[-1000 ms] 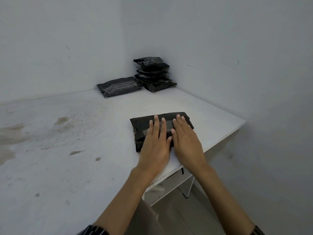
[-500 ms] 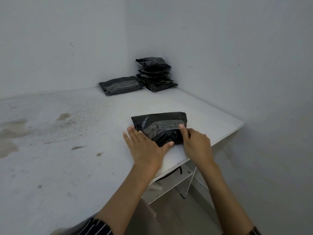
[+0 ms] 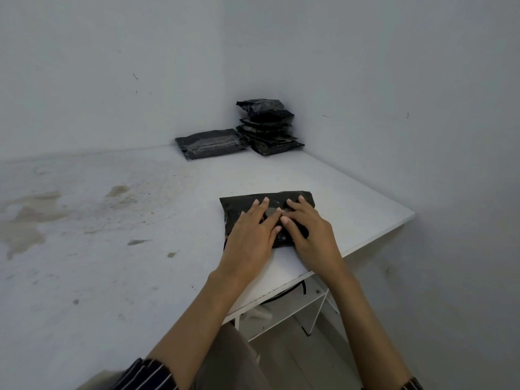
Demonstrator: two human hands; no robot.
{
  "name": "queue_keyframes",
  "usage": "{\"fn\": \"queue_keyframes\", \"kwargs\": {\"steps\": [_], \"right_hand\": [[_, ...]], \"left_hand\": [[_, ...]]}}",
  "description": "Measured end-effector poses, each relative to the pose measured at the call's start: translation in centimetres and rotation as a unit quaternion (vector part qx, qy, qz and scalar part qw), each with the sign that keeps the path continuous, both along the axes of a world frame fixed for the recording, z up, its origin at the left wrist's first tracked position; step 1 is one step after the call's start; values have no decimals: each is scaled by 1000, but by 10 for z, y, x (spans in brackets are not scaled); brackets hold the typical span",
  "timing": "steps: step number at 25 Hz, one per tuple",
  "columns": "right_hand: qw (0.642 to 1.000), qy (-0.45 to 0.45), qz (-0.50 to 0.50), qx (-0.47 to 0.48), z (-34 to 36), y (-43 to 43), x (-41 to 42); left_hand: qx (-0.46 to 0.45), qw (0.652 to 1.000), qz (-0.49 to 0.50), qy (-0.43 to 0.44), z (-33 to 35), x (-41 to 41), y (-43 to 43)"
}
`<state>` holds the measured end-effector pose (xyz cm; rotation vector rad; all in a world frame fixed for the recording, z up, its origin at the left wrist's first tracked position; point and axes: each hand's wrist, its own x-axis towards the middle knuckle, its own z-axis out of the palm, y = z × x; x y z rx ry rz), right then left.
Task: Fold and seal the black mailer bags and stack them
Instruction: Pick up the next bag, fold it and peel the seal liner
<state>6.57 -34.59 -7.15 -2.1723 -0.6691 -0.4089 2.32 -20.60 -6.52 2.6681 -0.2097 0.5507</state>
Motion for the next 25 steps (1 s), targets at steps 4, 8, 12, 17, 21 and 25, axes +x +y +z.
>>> {"fn": "queue_keyframes", "kwargs": {"steps": [4, 8, 12, 17, 21, 25], "right_hand": [[985, 65, 36, 158, 6, 1, -4], [978, 105, -68, 167, 18, 8, 3], [963, 235, -113, 66, 18, 20, 11], [942, 246, -177, 144, 11, 29, 16], [909, 261, -214, 245, 12, 26, 27], [903, 281, -192, 261, 13, 24, 36]], "left_hand": [[-67, 996, 17, -52, 4, -11, 10], [-140, 985, 62, -84, 14, -7, 20], [-126, 978, 141, 89, 5, 8, 17], [-144, 958, 214, 124, 0, 11, 8], [-147, 931, 292, 162, -1, 9, 10], [-149, 918, 333, 158, 0, 9, 22]]}}
